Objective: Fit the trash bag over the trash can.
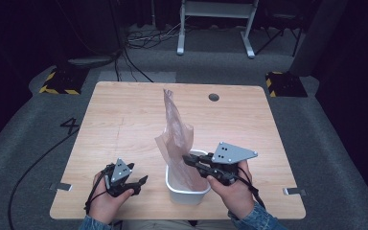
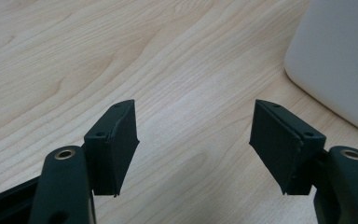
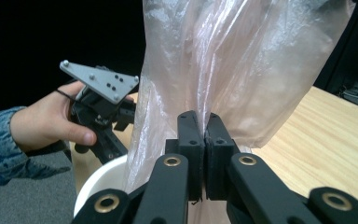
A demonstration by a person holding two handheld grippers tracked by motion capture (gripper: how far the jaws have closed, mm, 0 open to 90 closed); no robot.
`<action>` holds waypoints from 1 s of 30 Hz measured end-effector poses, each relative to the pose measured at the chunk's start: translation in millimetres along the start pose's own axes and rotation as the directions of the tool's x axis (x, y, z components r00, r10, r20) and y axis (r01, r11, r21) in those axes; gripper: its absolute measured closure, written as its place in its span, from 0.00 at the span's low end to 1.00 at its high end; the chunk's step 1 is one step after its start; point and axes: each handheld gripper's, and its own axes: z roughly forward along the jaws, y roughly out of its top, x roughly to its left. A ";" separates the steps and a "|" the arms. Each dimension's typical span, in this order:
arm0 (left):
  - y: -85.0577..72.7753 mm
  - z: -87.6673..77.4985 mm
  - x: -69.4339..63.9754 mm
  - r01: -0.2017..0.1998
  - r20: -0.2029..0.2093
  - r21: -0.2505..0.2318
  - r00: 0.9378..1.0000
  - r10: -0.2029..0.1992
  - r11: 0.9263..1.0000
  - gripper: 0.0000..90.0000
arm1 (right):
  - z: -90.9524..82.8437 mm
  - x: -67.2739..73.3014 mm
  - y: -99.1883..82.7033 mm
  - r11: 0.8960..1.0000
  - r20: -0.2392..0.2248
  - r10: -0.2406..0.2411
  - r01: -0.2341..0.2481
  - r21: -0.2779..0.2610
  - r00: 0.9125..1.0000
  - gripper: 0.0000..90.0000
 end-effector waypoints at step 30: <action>14.3 -11.9 -1.1 0.022 0.047 -0.052 0.999 -0.020 0.998 0.36 | -16.5 -13.2 -23.6 0.993 0.068 0.007 -0.014 0.116 0.998 0.55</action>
